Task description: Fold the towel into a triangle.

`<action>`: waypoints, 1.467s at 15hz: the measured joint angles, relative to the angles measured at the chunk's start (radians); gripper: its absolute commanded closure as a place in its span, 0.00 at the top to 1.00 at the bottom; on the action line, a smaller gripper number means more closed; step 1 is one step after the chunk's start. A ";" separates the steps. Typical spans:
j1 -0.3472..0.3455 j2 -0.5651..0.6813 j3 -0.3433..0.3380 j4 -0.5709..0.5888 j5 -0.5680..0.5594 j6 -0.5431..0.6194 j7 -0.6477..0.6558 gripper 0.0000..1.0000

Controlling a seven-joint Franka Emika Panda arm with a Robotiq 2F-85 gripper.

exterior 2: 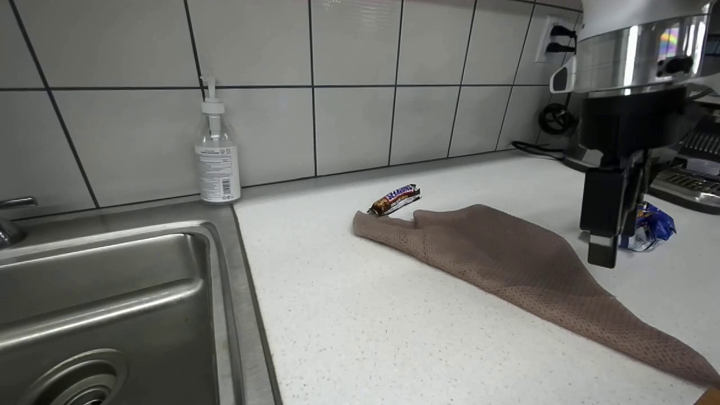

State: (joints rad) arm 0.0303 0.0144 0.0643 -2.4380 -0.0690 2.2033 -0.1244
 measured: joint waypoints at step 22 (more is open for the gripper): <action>0.016 -0.140 -0.020 -0.200 0.175 0.021 0.161 1.00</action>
State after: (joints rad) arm 0.0464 -0.1252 0.0446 -2.6380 0.1055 2.2240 0.0370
